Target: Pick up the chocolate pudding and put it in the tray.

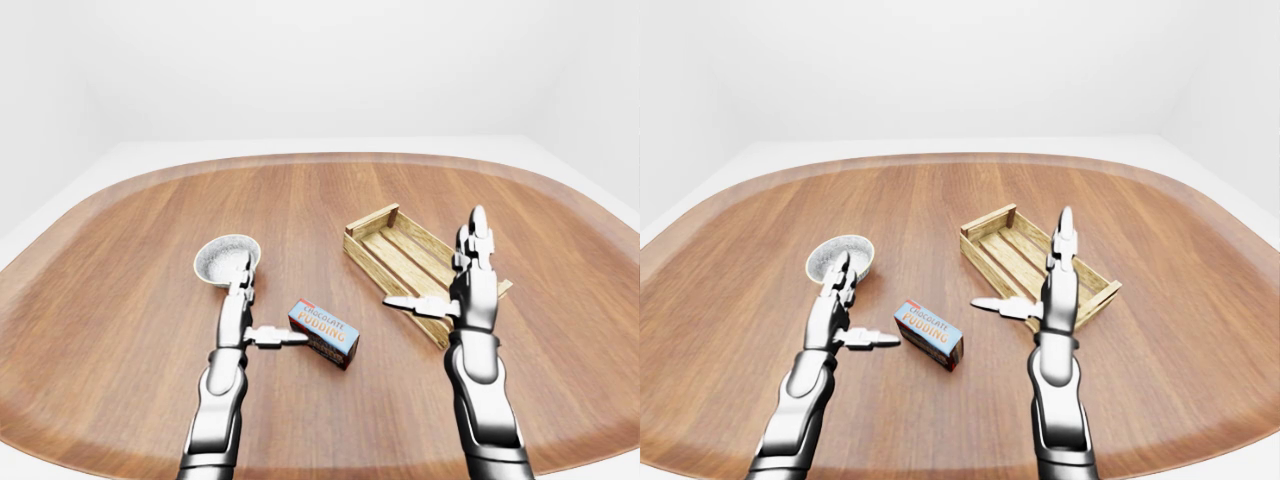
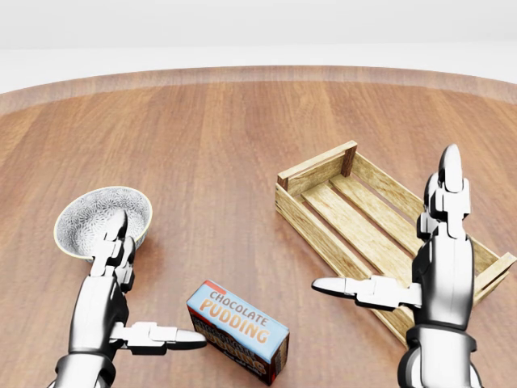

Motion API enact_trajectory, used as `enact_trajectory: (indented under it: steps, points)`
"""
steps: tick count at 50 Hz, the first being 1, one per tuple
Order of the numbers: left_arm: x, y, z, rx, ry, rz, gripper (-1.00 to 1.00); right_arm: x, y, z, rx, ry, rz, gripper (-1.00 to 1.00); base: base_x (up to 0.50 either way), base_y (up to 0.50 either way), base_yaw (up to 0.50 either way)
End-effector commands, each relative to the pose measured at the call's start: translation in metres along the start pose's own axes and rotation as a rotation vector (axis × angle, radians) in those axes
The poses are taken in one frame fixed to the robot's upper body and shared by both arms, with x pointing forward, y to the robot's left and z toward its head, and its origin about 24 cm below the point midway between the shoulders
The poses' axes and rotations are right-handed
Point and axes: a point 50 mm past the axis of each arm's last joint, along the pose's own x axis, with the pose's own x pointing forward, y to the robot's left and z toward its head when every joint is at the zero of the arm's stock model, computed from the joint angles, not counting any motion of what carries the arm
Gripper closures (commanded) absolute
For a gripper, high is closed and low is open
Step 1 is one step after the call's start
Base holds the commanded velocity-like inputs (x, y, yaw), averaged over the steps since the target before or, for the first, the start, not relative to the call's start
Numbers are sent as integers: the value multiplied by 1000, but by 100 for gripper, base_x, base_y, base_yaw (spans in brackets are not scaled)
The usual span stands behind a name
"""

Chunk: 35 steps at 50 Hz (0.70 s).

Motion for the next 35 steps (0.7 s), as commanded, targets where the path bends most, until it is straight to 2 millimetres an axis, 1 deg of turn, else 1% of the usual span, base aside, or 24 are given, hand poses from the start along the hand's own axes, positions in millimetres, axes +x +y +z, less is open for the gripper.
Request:
enact_trajectory:
  steps: [1, 8, 14, 23, 35]
  points:
    - [0, 0, -1, -6, 9, -10, -100, 4, 15, -5, -58, 4, 32, -100, 0, 0, 0]
    - [0, 0, -2, -5, 11, -11, -100, 3, 29, -19, -93, 59, 71, -100, 0, 0, 0]
    - [0, 0, -2, -4, 12, -13, -100, -1, 39, -18, -104, 52, 100, -100, 0, 0, 0]
    - [0, 0, -2, -4, 15, -12, -100, 2, 50, -23, -120, 64, 102, -100, 0, 0, 0]
    - [1, 0, -2, -5, 16, -11, -100, 3, 60, -35, -141, 106, 122, -100, 0, 0, 0]
